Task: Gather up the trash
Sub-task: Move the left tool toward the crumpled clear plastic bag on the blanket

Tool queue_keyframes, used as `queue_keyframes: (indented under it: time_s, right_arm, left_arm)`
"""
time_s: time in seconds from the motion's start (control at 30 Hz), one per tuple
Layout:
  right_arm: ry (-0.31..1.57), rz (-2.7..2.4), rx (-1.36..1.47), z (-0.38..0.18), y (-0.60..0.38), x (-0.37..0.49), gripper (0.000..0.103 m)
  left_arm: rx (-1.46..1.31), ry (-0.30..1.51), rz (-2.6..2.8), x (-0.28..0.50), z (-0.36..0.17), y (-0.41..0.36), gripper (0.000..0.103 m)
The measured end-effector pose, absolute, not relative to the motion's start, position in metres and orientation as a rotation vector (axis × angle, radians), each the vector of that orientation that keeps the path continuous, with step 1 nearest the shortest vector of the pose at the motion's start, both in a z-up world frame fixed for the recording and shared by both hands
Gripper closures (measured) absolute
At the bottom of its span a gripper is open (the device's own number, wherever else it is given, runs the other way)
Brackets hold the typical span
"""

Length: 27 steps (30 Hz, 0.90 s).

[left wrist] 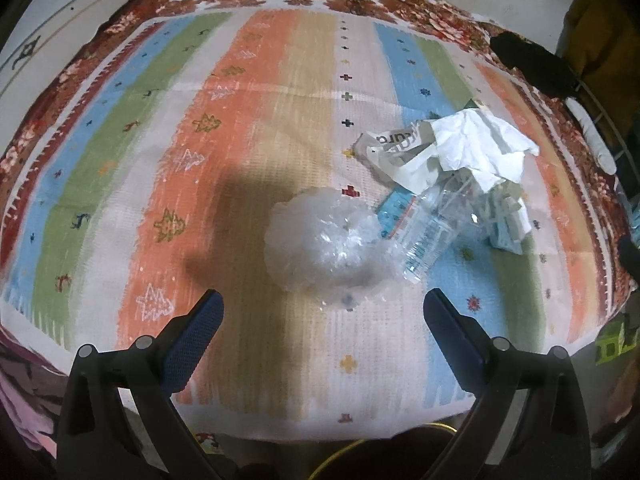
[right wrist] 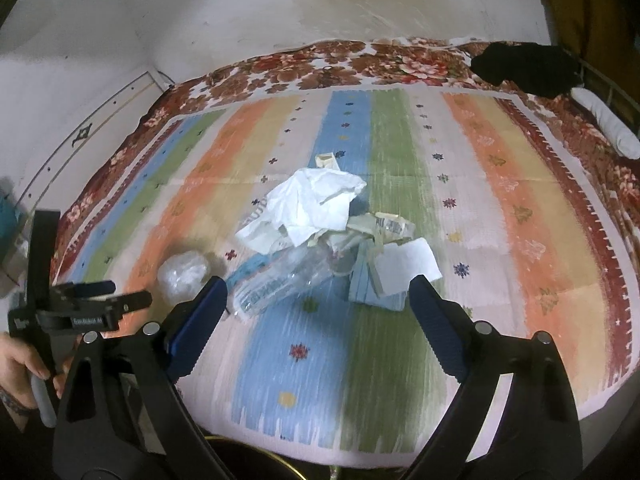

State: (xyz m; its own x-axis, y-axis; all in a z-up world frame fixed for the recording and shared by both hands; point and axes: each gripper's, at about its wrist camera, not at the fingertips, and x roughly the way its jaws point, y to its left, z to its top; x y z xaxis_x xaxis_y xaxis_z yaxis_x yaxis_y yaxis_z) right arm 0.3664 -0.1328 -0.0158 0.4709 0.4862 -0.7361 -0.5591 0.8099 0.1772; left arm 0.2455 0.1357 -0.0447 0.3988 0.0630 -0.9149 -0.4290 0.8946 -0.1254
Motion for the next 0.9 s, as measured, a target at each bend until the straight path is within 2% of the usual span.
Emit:
queue_keyframes:
  time_s: [0.53,0.73,0.9]
  right_arm:
    - [0.957,0.653,-0.017,-0.046,-0.098,0.439,0.025]
    - [0.999,0.663,-0.032,-0.060,-0.089,0.467,0.039]
    - [1.028,0.678,0.000,-0.070,-0.083,0.486,0.045]
  left_arm:
    - [-0.415,1.147,0.299,0.277,-0.065,0.154,0.007]
    - [-0.460,1.150,0.288,0.280,-0.069,0.161,0.012]
    - [-0.473,1.163,0.270,0.286,-0.074,0.163,0.015]
